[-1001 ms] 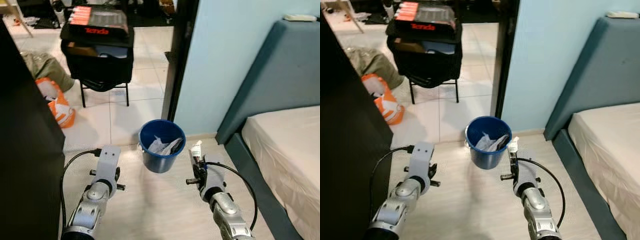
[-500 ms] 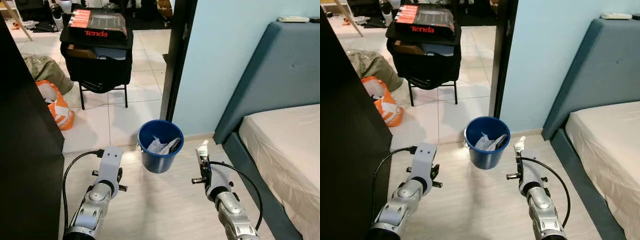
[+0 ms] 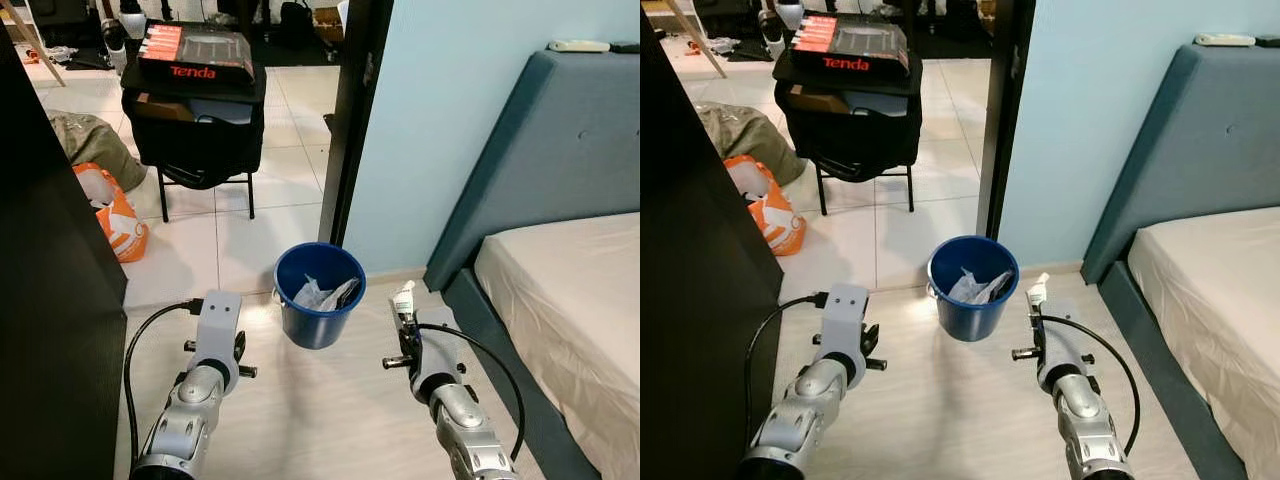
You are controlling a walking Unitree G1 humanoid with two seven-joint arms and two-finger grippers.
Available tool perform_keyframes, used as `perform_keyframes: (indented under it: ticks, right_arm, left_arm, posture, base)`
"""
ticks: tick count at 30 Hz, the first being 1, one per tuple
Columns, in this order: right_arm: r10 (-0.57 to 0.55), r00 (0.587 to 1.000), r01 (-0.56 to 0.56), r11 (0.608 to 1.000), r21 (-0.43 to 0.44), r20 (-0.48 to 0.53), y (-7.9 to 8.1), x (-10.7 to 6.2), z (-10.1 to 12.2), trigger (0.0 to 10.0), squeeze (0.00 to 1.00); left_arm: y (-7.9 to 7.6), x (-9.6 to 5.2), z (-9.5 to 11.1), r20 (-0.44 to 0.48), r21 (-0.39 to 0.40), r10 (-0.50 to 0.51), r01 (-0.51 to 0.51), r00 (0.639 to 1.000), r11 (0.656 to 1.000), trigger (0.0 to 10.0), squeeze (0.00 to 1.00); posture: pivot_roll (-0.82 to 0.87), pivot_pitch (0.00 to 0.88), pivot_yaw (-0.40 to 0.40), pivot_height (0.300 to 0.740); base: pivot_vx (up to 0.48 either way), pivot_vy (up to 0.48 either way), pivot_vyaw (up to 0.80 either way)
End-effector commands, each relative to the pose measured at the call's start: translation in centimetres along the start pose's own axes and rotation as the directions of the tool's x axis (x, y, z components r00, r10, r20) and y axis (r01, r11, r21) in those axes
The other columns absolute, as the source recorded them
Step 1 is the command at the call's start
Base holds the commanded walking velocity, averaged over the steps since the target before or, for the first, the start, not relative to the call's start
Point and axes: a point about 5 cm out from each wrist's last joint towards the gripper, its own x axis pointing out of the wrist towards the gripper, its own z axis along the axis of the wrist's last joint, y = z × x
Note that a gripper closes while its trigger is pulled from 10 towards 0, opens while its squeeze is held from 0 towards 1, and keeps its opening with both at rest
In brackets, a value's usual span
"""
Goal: Clean up the room
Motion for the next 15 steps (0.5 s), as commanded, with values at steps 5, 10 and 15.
perform_keyframes:
  ticks: [5, 10, 15]
  right_arm:
    - [0.009, 1.000, -0.010, 1.000, -0.009, -0.010, 0.01, 0.00, -0.21, 10.0, 0.00]
    - [0.011, 1.000, -0.011, 1.000, -0.008, -0.010, 0.07, 0.00, -0.22, 10.0, 0.00]
    - [0.011, 1.000, -0.011, 1.000, -0.003, -0.009, 0.14, 0.01, -0.25, 10.0, 0.00]
  left_arm:
    - [-0.18, -0.19, -0.57, -0.013, -0.026, -0.001, 0.000, 1.000, 1.000, 10.0, 0.00]
    - [-0.17, -0.19, -0.55, -0.010, -0.029, -0.003, 0.003, 1.000, 1.000, 10.0, 0.00]
    - [-0.11, -0.16, -0.45, -0.004, -0.024, -0.008, 0.008, 1.000, 1.000, 10.0, 0.00]
  posture:
    - [0.02, 0.125, -0.081, 0.740]
    - [0.02, 0.121, -0.079, 0.740]
    - [0.02, 0.115, -0.073, 0.740]
  base:
    - [0.285, 0.000, 0.00]
    - [0.311, 0.000, 0.00]
    - [0.321, 0.000, 0.00]
